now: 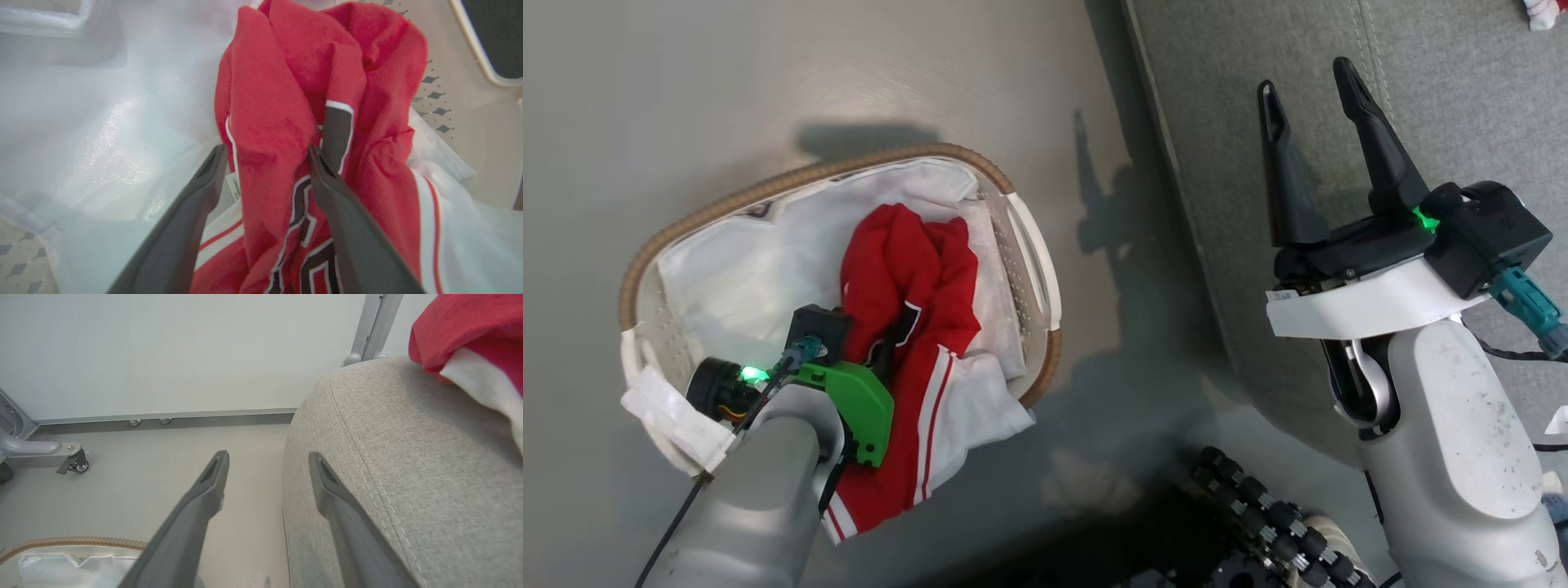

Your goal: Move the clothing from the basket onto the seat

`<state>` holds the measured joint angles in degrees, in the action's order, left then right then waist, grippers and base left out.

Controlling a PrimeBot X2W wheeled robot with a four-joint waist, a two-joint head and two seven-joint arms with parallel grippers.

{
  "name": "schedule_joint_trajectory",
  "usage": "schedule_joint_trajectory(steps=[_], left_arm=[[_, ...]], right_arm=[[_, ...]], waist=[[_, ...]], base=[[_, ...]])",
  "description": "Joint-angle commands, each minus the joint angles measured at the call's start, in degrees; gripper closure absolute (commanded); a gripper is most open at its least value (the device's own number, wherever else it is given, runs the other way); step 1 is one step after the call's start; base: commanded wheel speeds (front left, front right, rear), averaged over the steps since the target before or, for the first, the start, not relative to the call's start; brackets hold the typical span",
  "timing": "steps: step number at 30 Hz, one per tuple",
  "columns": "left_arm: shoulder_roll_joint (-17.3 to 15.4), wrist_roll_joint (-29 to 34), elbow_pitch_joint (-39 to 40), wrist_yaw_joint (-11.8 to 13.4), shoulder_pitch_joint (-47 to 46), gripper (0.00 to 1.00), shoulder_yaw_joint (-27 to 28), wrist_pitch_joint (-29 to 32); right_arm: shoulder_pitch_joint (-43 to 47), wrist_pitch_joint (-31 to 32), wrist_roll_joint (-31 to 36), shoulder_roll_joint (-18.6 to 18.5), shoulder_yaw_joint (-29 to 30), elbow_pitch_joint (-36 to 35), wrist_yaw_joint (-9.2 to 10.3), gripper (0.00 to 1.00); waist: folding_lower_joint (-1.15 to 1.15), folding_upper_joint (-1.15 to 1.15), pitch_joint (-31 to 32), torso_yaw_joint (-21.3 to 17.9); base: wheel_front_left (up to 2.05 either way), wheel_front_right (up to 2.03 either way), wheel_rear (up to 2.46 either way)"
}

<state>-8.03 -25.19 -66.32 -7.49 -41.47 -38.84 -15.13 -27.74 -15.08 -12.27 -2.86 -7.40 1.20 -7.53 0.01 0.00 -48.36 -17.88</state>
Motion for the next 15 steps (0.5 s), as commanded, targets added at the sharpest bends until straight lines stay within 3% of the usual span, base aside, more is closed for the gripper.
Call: schedule_joint_trajectory(steps=[1, 3, 7, 8, 15], left_arm=[[-0.56, -0.74, -0.31, 0.00, -1.19, 0.00, -0.49, 0.04], [-0.68, -1.36, -0.69, 0.00, -1.48, 0.00, -1.20, 0.04], [-0.23, -2.36, -1.15, 0.00, -1.91, 0.91, -2.51, 0.03], [-0.12, -2.74, -1.08, 0.00, -2.05, 1.00, -2.81, 0.03], [0.15, -5.15, -0.68, 0.00, -1.75, 1.00, -4.93, 0.01]], right_arm=[[-0.65, -0.14, -0.52, -0.07, -0.23, -0.35, 0.08, 0.00], [-0.81, -0.14, -0.55, -0.06, -0.42, -0.59, 0.08, 0.00], [-0.64, -0.14, -0.60, -0.07, -0.37, -0.70, 0.08, 0.00], [-0.56, -0.14, -0.53, -0.07, -0.28, -0.63, 0.08, 0.00], [-0.16, -0.14, 0.24, -0.08, 0.16, 0.37, 0.08, 0.00]], waist=[[-0.01, 0.00, -2.22, -2.22], [-0.01, 0.00, -2.39, -2.40], [-0.01, 0.00, -2.23, -2.40], [-0.01, 0.00, -2.09, -2.33], [-0.01, 0.00, -0.15, -1.30]], base=[[0.00, 0.00, 0.00], [0.00, 0.00, 0.00], [0.00, 0.00, 0.00], [0.00, 0.00, 0.00], [0.00, 0.00, 0.00]])
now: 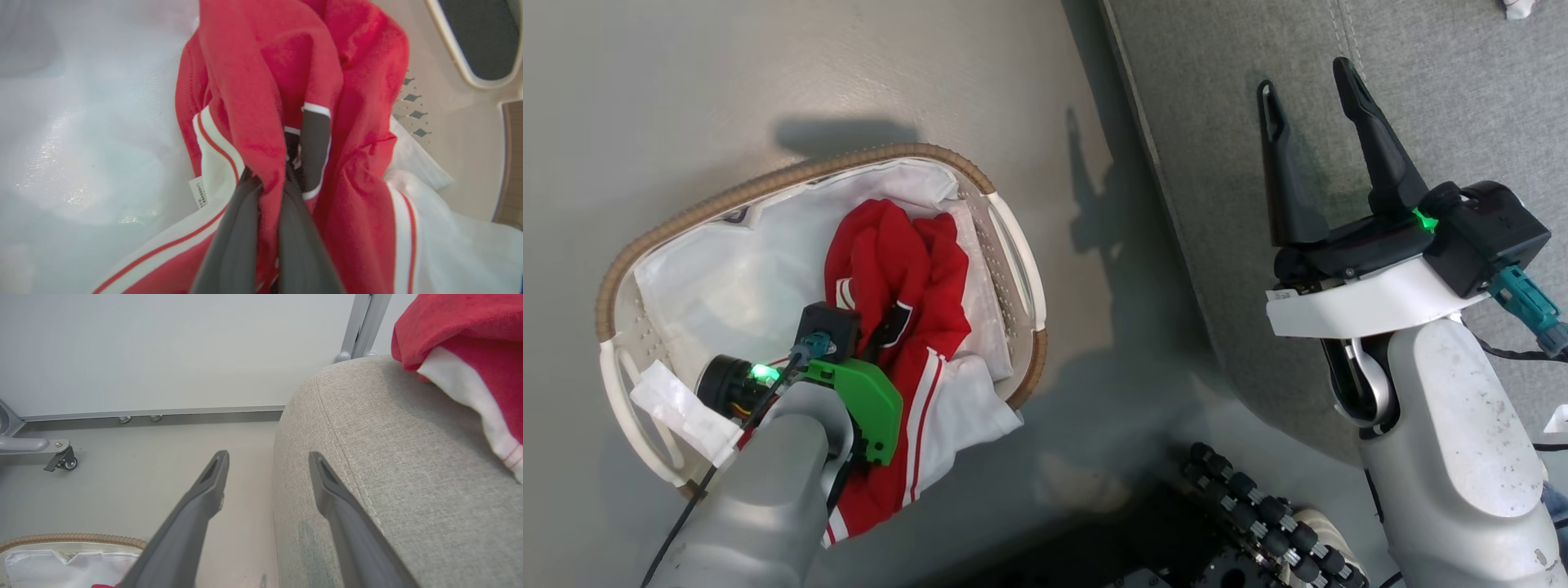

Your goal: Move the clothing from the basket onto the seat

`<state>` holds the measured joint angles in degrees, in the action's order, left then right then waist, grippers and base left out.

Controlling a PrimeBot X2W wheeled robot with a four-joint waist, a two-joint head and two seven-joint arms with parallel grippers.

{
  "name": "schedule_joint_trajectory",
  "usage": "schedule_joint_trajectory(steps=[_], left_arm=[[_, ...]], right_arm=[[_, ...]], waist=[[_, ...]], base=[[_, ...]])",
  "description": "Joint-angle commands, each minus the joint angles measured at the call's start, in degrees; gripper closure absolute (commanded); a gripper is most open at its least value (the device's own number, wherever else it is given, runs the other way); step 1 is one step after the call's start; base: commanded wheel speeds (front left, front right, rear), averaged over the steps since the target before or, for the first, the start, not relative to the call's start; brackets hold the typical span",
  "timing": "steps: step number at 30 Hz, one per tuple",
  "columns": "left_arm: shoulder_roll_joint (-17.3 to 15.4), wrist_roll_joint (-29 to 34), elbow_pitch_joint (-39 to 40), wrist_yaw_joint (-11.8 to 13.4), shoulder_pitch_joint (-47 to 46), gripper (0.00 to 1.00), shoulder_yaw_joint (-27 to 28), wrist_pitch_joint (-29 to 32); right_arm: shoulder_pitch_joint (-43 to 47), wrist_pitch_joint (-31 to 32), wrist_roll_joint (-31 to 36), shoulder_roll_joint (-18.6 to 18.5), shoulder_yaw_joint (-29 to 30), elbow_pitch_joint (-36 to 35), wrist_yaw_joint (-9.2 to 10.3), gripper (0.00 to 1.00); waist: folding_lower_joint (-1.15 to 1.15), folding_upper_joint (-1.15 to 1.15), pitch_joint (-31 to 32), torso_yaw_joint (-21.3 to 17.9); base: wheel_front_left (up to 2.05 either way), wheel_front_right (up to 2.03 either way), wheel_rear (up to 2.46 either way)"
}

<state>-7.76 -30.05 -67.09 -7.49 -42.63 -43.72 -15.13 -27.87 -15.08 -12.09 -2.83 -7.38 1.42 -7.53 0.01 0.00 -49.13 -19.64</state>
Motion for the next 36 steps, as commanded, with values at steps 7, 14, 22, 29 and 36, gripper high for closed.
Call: schedule_joint_trajectory(steps=[7, 14, 22, 29, 36], left_arm=[[0.80, -2.64, 3.10, 0.00, 1.50, 1.00, -0.96, -0.01], [1.25, -3.79, 11.15, 0.00, 4.71, 1.00, 0.04, -0.01], [0.15, -2.08, 22.91, 0.00, 7.88, 1.00, 1.14, -0.02], [-2.37, 0.33, 32.69, 0.00, 7.68, 1.00, 0.69, -0.02], [-6.19, 1.27, 39.13, 0.00, 3.52, 1.00, -1.56, -0.03]], right_arm=[[1.79, -0.14, 2.34, -0.16, 1.51, 1.95, 0.08, 0.00], [4.39, -0.14, 5.58, -0.17, 3.36, 3.81, 0.08, 0.00], [8.94, -0.14, 7.87, -0.18, 4.70, 6.18, 0.08, 0.00], [13.55, -0.14, 8.65, -0.18, 4.69, 7.80, 0.08, 0.00], [16.67, -0.14, 8.11, -0.18, 3.43, 8.80, 0.08, 0.00]], waist=[[-0.01, 0.00, 6.77, 3.69], [-0.01, 0.00, 16.24, 8.10], [-0.01, 0.00, 28.61, 12.44], [-0.01, 0.00, 38.08, 14.65], [-0.01, 0.00, 44.81, 15.36]], base=[[0.00, 0.00, 0.00], [0.00, 0.00, 0.00], [0.00, 0.00, 0.00], [0.00, 0.00, 0.00], [0.00, 0.00, 0.00]])
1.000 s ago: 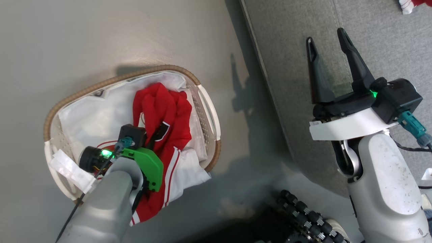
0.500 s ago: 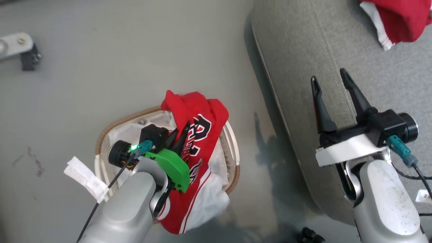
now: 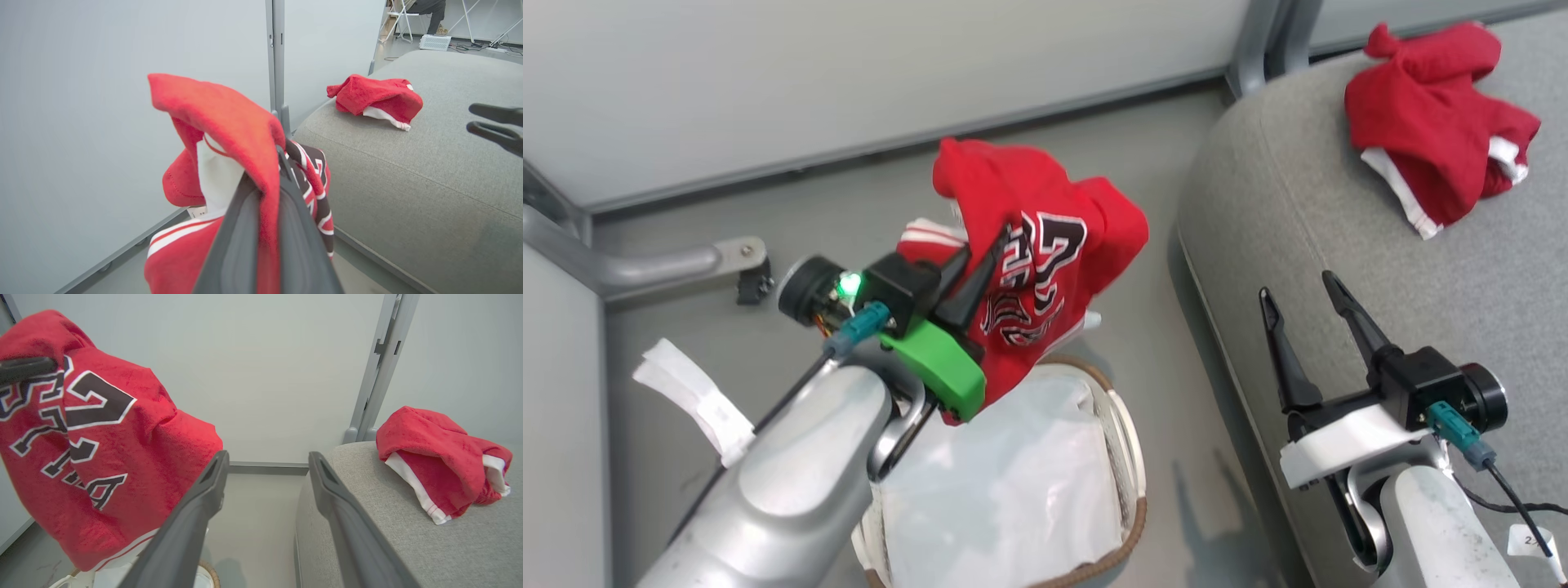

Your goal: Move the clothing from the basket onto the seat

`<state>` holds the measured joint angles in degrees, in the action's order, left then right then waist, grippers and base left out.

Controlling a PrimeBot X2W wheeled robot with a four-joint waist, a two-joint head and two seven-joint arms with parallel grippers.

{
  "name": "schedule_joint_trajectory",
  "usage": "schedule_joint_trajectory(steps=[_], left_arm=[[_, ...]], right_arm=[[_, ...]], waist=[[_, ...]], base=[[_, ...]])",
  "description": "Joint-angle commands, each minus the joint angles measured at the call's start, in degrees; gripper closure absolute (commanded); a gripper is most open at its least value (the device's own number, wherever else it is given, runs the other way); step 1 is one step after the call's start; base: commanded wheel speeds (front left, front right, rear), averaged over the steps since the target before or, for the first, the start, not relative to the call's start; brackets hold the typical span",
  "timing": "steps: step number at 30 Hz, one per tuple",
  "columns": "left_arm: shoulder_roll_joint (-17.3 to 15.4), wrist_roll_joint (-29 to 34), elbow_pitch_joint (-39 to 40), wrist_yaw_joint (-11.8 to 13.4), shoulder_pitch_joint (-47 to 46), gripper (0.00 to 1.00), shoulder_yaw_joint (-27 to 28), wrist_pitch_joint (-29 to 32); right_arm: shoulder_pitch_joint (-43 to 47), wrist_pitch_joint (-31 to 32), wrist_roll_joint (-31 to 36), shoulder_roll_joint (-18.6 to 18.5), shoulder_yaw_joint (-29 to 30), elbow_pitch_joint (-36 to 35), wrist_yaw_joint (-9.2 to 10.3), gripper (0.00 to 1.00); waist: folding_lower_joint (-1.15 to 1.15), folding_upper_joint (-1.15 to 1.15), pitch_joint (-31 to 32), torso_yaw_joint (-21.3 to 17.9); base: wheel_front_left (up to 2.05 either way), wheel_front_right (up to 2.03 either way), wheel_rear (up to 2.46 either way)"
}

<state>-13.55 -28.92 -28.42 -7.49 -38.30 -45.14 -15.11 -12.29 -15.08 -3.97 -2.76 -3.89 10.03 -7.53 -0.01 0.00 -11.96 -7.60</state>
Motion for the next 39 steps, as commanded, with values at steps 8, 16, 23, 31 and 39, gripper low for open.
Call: schedule_joint_trajectory(steps=[8, 16, 23, 31, 39], left_arm=[[-3.16, -0.66, 3.43, 0.00, -9.56, 1.00, -0.79, -0.05], [-3.89, -0.53, 4.15, 0.00, -18.13, 1.00, -1.77, -0.05], [-3.80, -1.06, 5.83, 0.00, -21.99, 1.00, -2.26, -0.04], [-2.89, -1.20, 6.96, 0.00, -24.59, 1.00, -3.21, -0.05], [-2.12, -1.66, 8.59, 0.00, -25.42, 1.00, -4.59, -0.04]], right_arm=[[1.71, -0.14, -0.34, -0.23, -2.03, 0.49, 0.08, 0.00], [1.61, -0.14, -1.19, -0.23, -4.78, 0.78, 0.08, 0.00], [-1.01, -0.14, 0.65, -0.23, -5.81, 1.97, 0.08, 0.00], [-5.65, -0.14, 5.32, -0.21, -5.38, 8.77, 0.08, 0.00], [-12.56, -0.14, 5.83, -2.42, -9.82, 16.75, 0.08, 0.00]], waist=[[0.01, 0.00, 10.88, 2.60], [0.01, 0.00, 11.82, 1.94], [0.01, 0.00, 12.24, 2.12], [0.01, 0.00, 12.49, 3.11], [0.01, 0.00, 12.65, 4.18]], base=[[0.00, 0.00, 0.00], [0.00, 0.00, 0.00], [0.00, 0.00, 0.00], [0.00, 0.00, 0.00], [0.00, 0.00, 0.00]])
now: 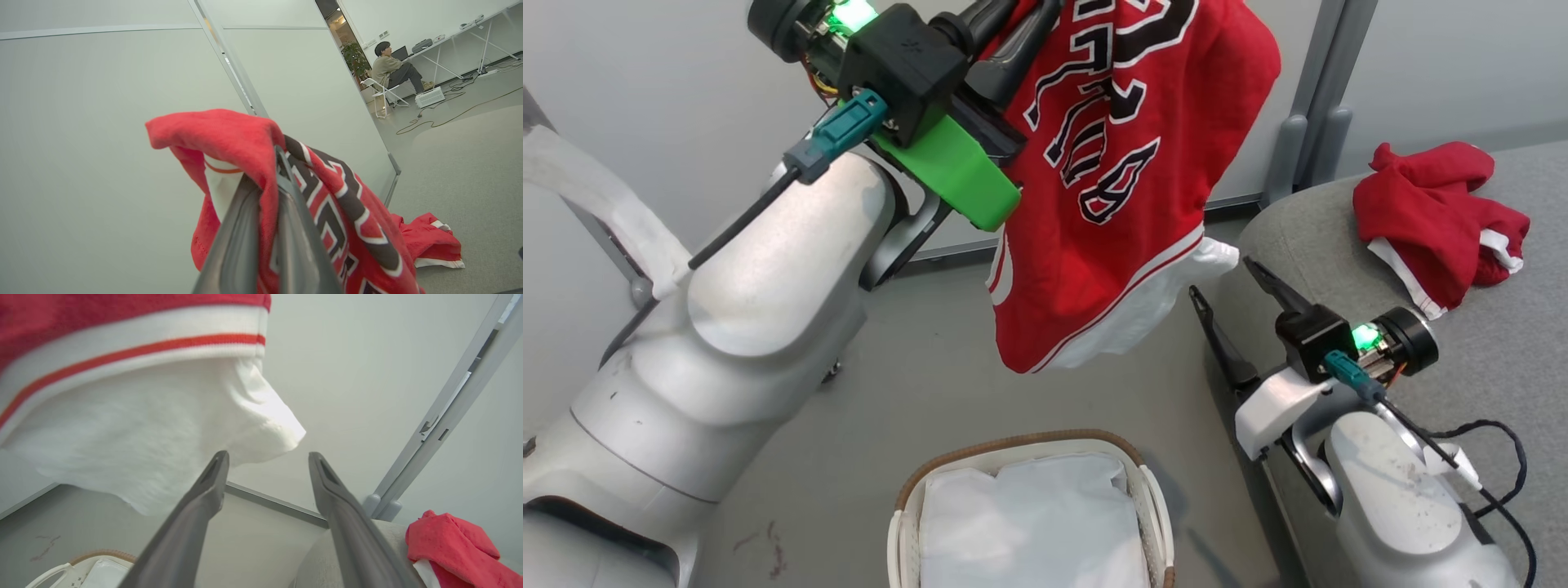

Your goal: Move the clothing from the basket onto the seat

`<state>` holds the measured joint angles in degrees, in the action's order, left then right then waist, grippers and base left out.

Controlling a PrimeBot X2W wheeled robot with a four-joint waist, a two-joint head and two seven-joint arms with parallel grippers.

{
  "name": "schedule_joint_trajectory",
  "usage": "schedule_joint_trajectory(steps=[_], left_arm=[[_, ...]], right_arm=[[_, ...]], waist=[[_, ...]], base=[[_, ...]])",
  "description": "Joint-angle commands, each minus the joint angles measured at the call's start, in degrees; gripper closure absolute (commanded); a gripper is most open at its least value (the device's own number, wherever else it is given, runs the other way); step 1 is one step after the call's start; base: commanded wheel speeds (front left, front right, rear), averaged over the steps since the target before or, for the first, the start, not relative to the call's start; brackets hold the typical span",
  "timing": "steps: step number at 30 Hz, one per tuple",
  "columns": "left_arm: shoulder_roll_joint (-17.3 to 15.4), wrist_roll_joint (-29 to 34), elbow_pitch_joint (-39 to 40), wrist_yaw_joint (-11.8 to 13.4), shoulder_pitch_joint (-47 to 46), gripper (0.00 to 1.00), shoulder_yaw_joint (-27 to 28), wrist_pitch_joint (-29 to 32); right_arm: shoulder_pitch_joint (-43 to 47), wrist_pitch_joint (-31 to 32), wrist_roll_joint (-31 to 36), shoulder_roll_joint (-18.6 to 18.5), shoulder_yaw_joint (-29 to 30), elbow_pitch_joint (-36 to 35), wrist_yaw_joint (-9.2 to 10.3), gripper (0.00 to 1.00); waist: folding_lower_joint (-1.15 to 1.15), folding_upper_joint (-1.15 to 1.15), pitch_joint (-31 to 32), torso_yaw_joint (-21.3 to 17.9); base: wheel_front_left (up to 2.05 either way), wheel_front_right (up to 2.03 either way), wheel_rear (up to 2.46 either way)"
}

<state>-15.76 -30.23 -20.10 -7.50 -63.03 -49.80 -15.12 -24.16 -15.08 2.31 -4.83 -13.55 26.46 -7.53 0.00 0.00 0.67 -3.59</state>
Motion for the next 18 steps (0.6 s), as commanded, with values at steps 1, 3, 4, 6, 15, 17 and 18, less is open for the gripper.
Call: schedule_joint_trajectory(steps=[1, 3, 4, 6, 15, 17, 18], left_arm=[[0.20, -0.38, 0.46, 0.02, -0.57, 1.00, -0.08, -0.03], [0.48, -0.47, 0.79, 0.02, -0.25, 1.00, -0.43, -0.03], [0.59, -0.51, 0.93, 0.02, -0.10, 1.00, -0.59, -0.03], [0.83, -0.56, 1.20, 0.02, 0.14, 1.00, -0.81, -0.03], [1.01, -1.33, 1.71, 0.02, 1.61, 1.00, -1.40, -0.03], [1.04, -1.57, 1.62, 0.02, 1.82, 1.00, -1.43, -0.03], [1.08, -1.70, 1.58, 0.02, 1.98, 1.00, -1.44, -0.03]], right_arm=[[-1.47, -0.14, -0.73, -0.80, -0.65, 1.14, 0.08, 0.00], [-3.02, -0.14, -1.67, -1.83, -2.55, 2.76, 0.08, 0.00], [-3.93, -0.13, -2.34, -2.53, -3.67, 3.58, 0.08, 0.00], [-5.50, -0.14, -3.48, -3.64, -6.11, 4.69, 0.08, 0.00], [-11.29, -0.14, -12.03, -8.52, -22.46, 4.95, 0.08, 0.00], [-12.46, -0.14, -13.94, -9.33, -25.71, 4.03, 0.08, 0.00], [-13.08, -0.13, -14.95, -9.66, -27.22, 3.54, 0.08, 0.00]], waist=[[0.00, 0.00, 0.04, 0.33], [0.00, 0.00, 0.08, 0.66], [0.00, 0.00, 0.09, 0.82], [0.00, 0.00, 0.11, 1.07], [0.00, 0.00, 0.18, 1.72], [0.00, 0.00, 0.10, 1.76], [0.00, 0.00, 0.06, 1.79]], base=[[0.00, 0.00, 0.00], [0.00, 0.00, 0.00], [0.00, 0.00, 0.00], [0.00, 0.00, 0.00], [0.00, 0.00, 0.00], [0.00, 0.00, 0.00], [0.00, 0.00, 0.00]])
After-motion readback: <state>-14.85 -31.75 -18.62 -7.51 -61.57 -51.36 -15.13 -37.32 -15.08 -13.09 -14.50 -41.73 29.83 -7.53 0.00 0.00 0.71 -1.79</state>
